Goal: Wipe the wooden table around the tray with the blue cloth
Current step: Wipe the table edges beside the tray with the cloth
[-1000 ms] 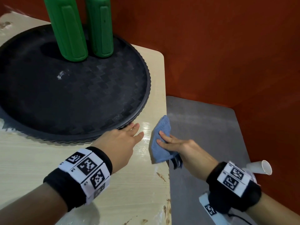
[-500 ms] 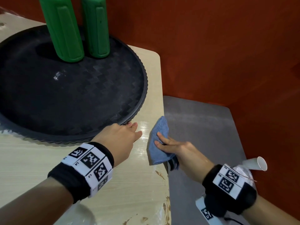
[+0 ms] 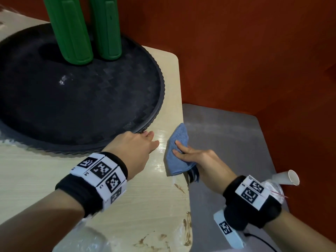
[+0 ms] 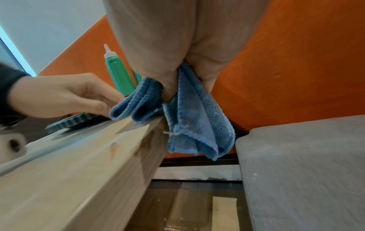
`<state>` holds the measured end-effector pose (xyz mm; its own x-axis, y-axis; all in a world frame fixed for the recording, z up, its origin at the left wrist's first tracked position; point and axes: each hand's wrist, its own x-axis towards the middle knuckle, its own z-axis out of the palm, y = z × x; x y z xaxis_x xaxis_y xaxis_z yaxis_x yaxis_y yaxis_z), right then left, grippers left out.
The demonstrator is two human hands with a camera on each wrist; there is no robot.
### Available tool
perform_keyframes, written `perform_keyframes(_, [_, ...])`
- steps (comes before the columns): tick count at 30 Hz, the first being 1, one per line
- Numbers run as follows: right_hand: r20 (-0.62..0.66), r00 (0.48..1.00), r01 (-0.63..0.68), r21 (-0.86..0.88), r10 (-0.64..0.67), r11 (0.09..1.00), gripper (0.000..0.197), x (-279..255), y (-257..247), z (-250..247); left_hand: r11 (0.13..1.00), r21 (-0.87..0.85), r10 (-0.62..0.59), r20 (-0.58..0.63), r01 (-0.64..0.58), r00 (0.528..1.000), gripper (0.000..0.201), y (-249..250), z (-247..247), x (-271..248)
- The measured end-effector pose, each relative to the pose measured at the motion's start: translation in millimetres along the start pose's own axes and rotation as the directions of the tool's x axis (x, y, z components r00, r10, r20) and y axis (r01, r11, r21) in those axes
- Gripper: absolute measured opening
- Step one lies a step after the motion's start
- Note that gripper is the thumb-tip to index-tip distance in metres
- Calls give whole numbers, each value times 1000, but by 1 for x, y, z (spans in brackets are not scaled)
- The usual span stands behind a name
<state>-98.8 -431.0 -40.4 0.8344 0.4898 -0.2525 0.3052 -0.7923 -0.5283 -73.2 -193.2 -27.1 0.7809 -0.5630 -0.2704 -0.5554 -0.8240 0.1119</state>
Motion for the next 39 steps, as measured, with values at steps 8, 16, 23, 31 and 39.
perform_keyframes(8, [-39, 997, -60, 43, 61, 997, 72, 0, -15, 1, 999, 4, -38, -32, 38, 999, 37, 3, -1, 0])
perform_keyframes(16, [-42, 996, -70, 71, 74, 995, 67, -9, -18, 5, 997, -47, -60, -37, 58, 998, 42, 4, 1, -3])
perform_keyframes(23, [-36, 996, -80, -17, 79, 997, 60, 19, -19, -10, 995, -57, -84, -84, 79, 993, 37, 7, 0, -2])
perform_keyframes(31, [-42, 997, -67, 53, 70, 996, 46, -21, -29, 11, 993, -71, -96, -64, 91, 993, 34, 9, 2, -1])
perform_keyframes(39, [-147, 989, -4, 2, 4, 1000, 41, 42, 2, -2, 995, -2, -95, 13, 95, 995, 26, 14, -10, 2])
